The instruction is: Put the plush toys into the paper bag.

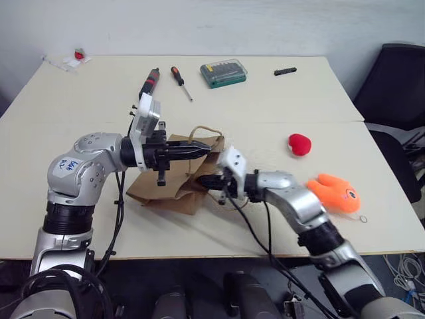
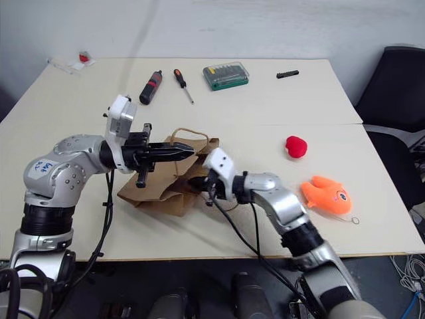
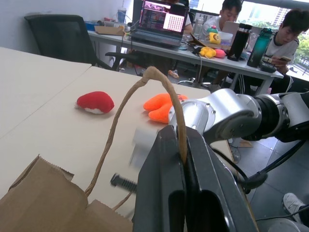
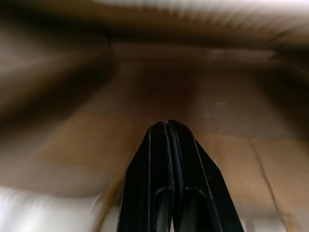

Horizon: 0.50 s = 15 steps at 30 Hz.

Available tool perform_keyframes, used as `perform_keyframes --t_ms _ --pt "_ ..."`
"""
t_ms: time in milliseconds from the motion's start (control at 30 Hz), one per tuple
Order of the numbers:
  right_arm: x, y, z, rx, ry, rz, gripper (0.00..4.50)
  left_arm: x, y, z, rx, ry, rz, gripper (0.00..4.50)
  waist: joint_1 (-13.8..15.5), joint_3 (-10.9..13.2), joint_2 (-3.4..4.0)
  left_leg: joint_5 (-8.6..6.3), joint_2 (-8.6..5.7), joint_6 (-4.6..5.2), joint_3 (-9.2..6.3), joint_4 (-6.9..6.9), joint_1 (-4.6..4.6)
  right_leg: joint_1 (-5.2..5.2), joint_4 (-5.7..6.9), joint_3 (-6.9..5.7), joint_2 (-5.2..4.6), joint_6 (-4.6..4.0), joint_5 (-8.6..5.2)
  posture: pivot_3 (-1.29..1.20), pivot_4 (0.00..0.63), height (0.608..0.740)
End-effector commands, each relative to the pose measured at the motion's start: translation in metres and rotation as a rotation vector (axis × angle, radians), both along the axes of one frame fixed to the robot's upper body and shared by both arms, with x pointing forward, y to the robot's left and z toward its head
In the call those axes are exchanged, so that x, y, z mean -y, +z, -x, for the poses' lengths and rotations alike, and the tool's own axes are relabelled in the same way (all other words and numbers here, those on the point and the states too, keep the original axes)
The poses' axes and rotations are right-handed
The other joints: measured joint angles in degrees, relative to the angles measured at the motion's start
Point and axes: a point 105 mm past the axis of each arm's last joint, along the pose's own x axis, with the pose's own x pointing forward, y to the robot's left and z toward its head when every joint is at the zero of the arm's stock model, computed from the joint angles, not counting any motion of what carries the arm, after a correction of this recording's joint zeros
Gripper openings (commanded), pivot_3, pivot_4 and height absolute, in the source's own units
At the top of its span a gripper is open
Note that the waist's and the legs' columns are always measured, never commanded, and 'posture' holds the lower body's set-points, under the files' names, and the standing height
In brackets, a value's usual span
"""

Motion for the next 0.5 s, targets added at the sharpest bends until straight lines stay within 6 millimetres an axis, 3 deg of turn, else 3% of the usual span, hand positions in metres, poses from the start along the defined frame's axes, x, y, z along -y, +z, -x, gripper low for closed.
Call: perform_keyframes --t_ms 33,133,233,433,500 --pt "-0.008 -0.015 0.001 0.124 0.113 0.139 0.05 -0.002 0.026 -0.001 0.067 0.040 0.094 0.00 -0.1 0.0 0.00 0.00 0.00 0.00 0.00 -0.01 -0.01 0.00 0.01 0.00 -0.01 0.00 0.00 0.00 0.150 0.740" --pt "-0.010 -0.023 0.004 0.205 0.217 0.237 0.05 -0.003 0.043 -0.003 0.045 0.058 0.187 0.00 -0.3 0.0 -0.01 0.00 0.00 0.01 -0.02 0.00 -0.04 0.00 0.08 -0.04 -0.05 0.00 0.00 0.00 0.150 0.740" --pt "-0.014 -0.023 0.005 0.267 0.322 0.302 0.05 0.006 0.048 0.007 0.051 0.010 0.202 0.00 -0.5 0.0 -0.01 0.01 0.01 -0.03 -0.04 0.02 0.03 0.02 0.08 -0.05 -0.05 0.00 0.00 0.00 0.150 0.740" --pt "-0.025 -0.011 0.007 0.259 0.426 0.278 0.05 0.028 0.041 0.036 0.039 -0.129 0.153 0.00 -1.7 0.0 0.00 0.06 0.02 -0.10 -0.07 0.03 0.08 0.05 0.22 -0.05 -0.06 0.00 0.00 0.00 0.150 0.740" --pt "-0.029 -0.001 0.012 0.167 0.446 0.195 0.05 0.031 0.035 0.042 0.033 -0.154 0.129 0.00 -1.8 0.0 0.00 0.06 0.02 -0.10 -0.08 0.01 0.08 0.05 0.25 -0.06 -0.06 0.00 0.00 0.00 0.150 0.740"
